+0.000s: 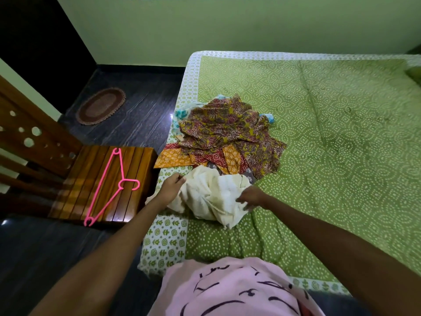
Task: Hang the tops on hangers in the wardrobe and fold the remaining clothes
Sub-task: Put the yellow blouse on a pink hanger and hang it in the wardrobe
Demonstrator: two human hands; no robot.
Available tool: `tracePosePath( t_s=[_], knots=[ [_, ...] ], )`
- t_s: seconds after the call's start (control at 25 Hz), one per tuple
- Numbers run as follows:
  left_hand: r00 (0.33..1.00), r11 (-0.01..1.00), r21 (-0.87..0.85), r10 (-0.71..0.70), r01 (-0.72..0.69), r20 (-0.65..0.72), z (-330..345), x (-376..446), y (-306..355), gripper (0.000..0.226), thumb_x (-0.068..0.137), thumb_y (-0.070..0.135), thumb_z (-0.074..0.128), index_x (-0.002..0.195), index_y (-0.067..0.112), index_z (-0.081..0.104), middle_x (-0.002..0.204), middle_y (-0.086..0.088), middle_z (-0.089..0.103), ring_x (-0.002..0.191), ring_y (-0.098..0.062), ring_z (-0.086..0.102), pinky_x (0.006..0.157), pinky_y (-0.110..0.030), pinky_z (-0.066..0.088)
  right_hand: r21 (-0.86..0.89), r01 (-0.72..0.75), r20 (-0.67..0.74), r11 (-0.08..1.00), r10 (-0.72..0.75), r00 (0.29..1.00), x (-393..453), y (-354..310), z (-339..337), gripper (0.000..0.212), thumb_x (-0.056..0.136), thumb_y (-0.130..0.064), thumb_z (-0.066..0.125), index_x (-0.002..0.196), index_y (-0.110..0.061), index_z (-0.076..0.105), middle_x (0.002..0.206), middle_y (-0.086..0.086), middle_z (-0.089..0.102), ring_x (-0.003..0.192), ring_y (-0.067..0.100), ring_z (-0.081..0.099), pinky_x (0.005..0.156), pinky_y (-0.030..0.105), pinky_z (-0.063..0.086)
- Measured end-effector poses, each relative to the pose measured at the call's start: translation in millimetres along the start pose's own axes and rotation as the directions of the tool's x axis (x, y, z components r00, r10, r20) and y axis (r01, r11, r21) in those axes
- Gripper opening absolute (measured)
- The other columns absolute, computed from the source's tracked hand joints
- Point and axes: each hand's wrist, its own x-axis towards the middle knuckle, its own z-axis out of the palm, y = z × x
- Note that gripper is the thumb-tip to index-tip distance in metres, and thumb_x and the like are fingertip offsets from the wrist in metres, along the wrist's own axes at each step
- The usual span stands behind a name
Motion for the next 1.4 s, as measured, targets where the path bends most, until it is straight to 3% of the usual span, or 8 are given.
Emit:
tracePosePath(
  t_s=[0.16,0.36,0.52,0.6,0.72,0.8,1.16,1.4],
  knots=[
    [0.977,0.941,-0.264,-0.213,0.213,0.027,22.4,4.4,23.5,0.017,0.1,0.021,0.04,0.092,0.013,0.053,0.094,-0.014,0.054,0.077,-0.02,0.05,0.064,-0.032,0.038,0.766,-0.122,0.299,0.631,-0.182,0.937,-6.0,-53.0,32.1,0.039,0.094,-0.041,0.049,0.089,-0.004,0.058,0.087,0.011,0.061,0.074,0.02,0.065,0.071,0.031,0.054],
    [0.944,0.909,-0.363,-0.087,0.206,0.319,42.3,-10.8,51.6,0.019,0.095,0.003,0.044,0.099,0.008,0.062,0.084,-0.008,0.065,0.071,-0.015,0.057,0.054,-0.021,0.042,0.902,-0.047,0.065,0.43,-0.028,0.997,9.2,-102.0,28.7,0.011,0.092,-0.005,0.051,0.084,-0.001,0.057,0.097,0.019,0.063,0.064,0.022,0.052,0.059,0.032,0.047],
    [0.993,0.87,-0.485,-0.113,0.09,-0.018,20.4,1.9,70.8,0.022,0.092,-0.003,0.043,0.083,0.006,0.062,0.081,-0.011,0.067,0.071,-0.022,0.061,0.054,-0.022,0.051,0.958,0.057,-0.08,0.281,0.073,0.994,8.8,-117.2,-9.9,0.02,0.095,-0.004,0.037,0.08,-0.006,0.049,0.079,0.01,0.05,0.066,0.02,0.05,0.07,0.037,0.056],
    [0.991,0.881,-0.472,-0.03,-0.034,-0.129,3.8,10.7,84.1,0.021,0.088,-0.003,0.043,0.093,0.009,0.06,0.096,-0.014,0.065,0.081,-0.023,0.061,0.061,-0.025,0.052,0.905,0.0,0.079,0.425,-0.169,0.982,-19.6,-133.1,-32.0,0.017,0.098,-0.009,0.041,0.086,-0.006,0.052,0.075,0.009,0.054,0.061,0.018,0.053,0.058,0.031,0.054],
    [0.941,0.852,-0.463,0.325,-0.245,0.1,-18.7,12.5,114.0,0.045,0.068,0.01,0.041,0.11,0.011,0.056,0.11,-0.008,0.062,0.102,-0.02,0.059,0.078,-0.027,0.048,0.388,0.165,0.473,0.907,-0.35,0.809,-66.1,-154.4,-67.8,0.02,0.094,-0.007,0.047,0.083,-0.002,0.063,0.069,0.007,0.069,0.06,0.017,0.066,0.057,0.025,0.056],
    [0.88,0.877,-0.408,0.386,-0.256,0.277,-20.0,4.9,134.2,0.043,0.066,0.015,0.04,0.106,0.014,0.056,0.101,-0.002,0.063,0.093,-0.011,0.062,0.077,-0.023,0.049,0.199,0.307,0.514,0.931,-0.366,0.776,-84.8,-169.2,-94.4,0.018,0.082,-0.005,0.058,0.07,-0.007,0.07,0.068,0.005,0.071,0.059,0.015,0.067,0.059,0.024,0.056],
    [0.9,0.903,0.214,0.294,-0.372,0.323,-2.1,36.2,122.2,0.013,0.089,0.019,0.06,0.084,0.008,0.063,0.078,-0.005,0.061,0.066,-0.014,0.054,0.059,-0.019,0.043,0.346,0.507,0.07,0.79,-0.56,0.825,-116.1,-159.8,-181.9,0.008,0.062,-0.009,0.074,0.057,-0.014,0.07,0.06,0.0,0.068,0.053,0.009,0.065,0.052,0.019,0.052],
    [0.978,0.969,-0.136,0.208,-0.208,-0.011,-23.6,50.1,88.7,0.022,0.097,0.026,0.05,0.087,0.008,0.056,0.079,-0.006,0.055,0.073,-0.019,0.051,0.061,-0.027,0.039,-0.127,0.457,-0.425,0.88,-0.464,0.777,-65.8,-112.7,-184.2,0.022,0.089,-0.009,0.06,0.09,0.013,0.064,0.088,0.026,0.065,0.079,0.016,0.051,0.059,0.024,0.037]
  ],
)
